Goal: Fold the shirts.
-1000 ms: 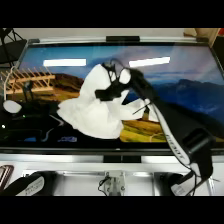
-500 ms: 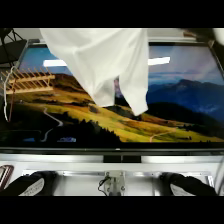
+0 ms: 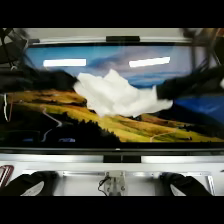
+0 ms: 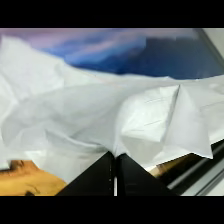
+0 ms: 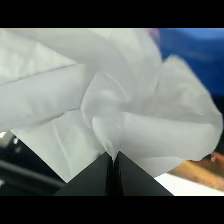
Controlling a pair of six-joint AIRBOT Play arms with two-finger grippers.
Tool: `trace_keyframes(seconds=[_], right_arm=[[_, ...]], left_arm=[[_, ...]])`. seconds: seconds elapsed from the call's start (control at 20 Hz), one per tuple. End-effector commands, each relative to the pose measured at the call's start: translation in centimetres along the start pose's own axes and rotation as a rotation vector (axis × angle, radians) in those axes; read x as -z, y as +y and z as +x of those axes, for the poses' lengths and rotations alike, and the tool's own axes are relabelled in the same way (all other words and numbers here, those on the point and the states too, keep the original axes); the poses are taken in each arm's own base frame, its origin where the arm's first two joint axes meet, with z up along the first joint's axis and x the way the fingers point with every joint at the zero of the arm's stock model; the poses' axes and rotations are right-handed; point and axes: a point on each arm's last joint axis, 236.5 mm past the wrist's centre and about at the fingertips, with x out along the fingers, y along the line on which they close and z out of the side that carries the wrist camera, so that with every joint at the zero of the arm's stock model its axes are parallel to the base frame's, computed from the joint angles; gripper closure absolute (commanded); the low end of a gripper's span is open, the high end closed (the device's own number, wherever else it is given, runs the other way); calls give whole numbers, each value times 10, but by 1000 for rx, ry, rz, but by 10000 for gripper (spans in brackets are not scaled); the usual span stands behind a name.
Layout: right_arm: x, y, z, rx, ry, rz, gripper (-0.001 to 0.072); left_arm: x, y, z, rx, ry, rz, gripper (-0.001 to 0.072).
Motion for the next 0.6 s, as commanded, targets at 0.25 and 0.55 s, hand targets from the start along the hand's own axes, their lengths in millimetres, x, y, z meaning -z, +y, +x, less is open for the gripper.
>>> trace_keyframes(seconds=[0.25,0.55], right_arm=[[271,-23,122,131,584,144,425],[123,8,94,-3,192,185,173]], left_arm=[[215,23,111,-57,350,-137,651],[173,69,98,-146,259,-110,651]])
